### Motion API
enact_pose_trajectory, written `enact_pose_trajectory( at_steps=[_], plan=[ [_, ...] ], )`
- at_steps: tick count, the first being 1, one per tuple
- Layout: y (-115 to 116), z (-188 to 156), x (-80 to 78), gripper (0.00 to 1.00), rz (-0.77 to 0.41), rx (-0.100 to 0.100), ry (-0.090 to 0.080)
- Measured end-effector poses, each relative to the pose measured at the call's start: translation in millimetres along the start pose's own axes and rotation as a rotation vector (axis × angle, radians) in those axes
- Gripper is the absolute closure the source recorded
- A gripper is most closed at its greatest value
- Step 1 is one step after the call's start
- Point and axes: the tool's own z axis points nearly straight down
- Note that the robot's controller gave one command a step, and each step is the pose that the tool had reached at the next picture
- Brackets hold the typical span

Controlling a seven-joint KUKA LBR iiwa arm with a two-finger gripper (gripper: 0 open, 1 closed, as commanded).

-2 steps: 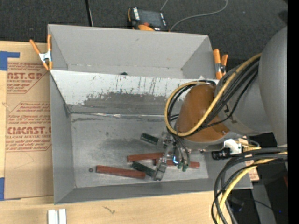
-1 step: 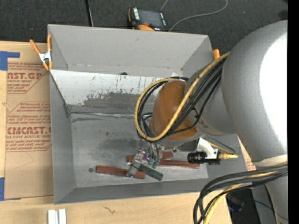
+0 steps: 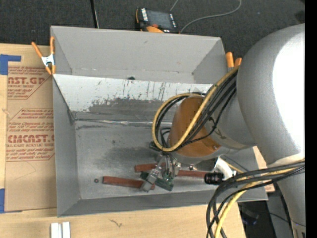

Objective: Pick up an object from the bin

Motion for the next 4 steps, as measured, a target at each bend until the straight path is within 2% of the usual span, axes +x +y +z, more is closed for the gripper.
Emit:
enact_pose_trajectory(
  at_steps=[1,2,3,4],
  plan=[
    [-26,-1,-21.8,0.0,0.186,-0.003,-0.001],
    [-23,-4,-23.0,1.0,0.184,-0.007,-0.004],
    [-23,-45,-22.9,1.0,0.183,-0.004,-0.005],
    [-22,-121,-23.6,1.0,0.182,-0.007,-0.008]
  ],
)
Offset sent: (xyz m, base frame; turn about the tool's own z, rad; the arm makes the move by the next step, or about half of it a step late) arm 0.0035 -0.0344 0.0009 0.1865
